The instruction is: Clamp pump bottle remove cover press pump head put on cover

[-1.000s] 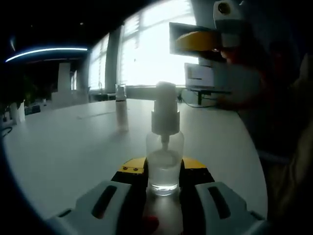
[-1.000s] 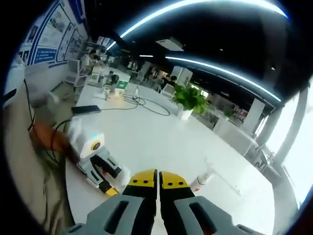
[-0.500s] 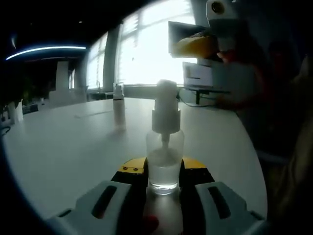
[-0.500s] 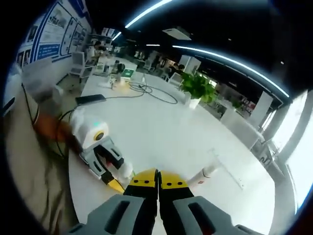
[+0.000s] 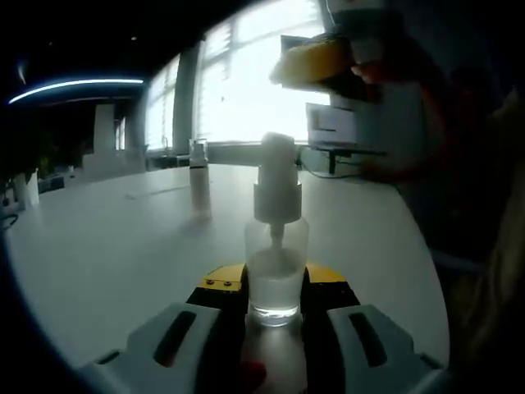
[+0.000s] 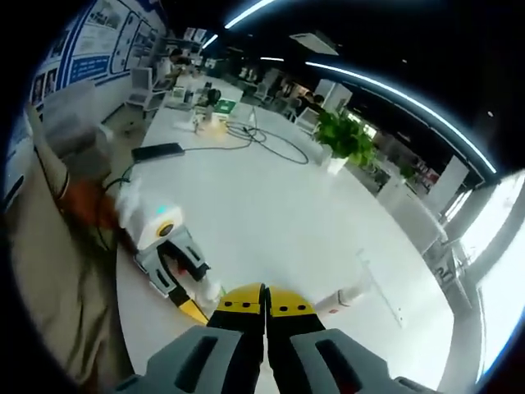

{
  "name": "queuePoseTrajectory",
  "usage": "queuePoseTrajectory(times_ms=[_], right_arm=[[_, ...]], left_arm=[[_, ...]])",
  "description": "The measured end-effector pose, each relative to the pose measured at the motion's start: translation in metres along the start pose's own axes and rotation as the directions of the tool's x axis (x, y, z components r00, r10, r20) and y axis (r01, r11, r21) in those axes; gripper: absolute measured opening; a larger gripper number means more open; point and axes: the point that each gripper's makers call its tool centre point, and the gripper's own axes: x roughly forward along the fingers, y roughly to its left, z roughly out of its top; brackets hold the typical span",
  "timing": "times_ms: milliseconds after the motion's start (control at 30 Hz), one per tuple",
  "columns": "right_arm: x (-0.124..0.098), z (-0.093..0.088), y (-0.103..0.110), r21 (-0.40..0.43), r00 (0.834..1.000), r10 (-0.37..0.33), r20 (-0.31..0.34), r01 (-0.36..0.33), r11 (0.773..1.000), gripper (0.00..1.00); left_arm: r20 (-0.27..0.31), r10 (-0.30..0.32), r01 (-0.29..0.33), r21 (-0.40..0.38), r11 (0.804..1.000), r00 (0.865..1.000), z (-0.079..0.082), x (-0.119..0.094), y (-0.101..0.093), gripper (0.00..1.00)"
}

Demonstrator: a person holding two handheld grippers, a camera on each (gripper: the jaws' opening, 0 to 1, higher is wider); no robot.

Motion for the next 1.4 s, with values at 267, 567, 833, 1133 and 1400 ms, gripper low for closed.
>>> queuePoseTrajectory(times_ms=[267,567,833,1133,1400], right_arm=[[0.000,0.004,0.005,-0.050,0.999,0.020,-0.028,-0.021,0.999,0.00],[-0.004,0.014,0.015,-0.099,0.998,0.047,-0.040,-0.050,0.994,0.00],[-0.001,0.015,0.019,-0.122,0.995,0.065,-0.073,-0.073,0.990,0.00],[-0.001,0.020,0.023,-0.152,0.991,0.085,-0.103,-0.101,0.983,0.00],[0.001,0.019,0.025,-0.178,0.984,0.113,-0.139,-0.137,0.974,0.00]], left_arm=[[0.000,0.005,-0.005,0.005,1.000,1.000,0.000,-0.002,0.001,0.16],[0.001,0.006,-0.006,0.013,1.000,1.000,-0.001,-0.002,0.000,0.16],[0.001,0.000,0.000,0.015,1.000,1.000,0.000,-0.002,0.000,0.16],[0.001,-0.001,0.001,0.009,1.000,1.000,0.000,-0.001,-0.001,0.16],[0.000,0.001,-0.001,0.012,1.000,1.000,0.000,-0.001,-0.001,0.16]])
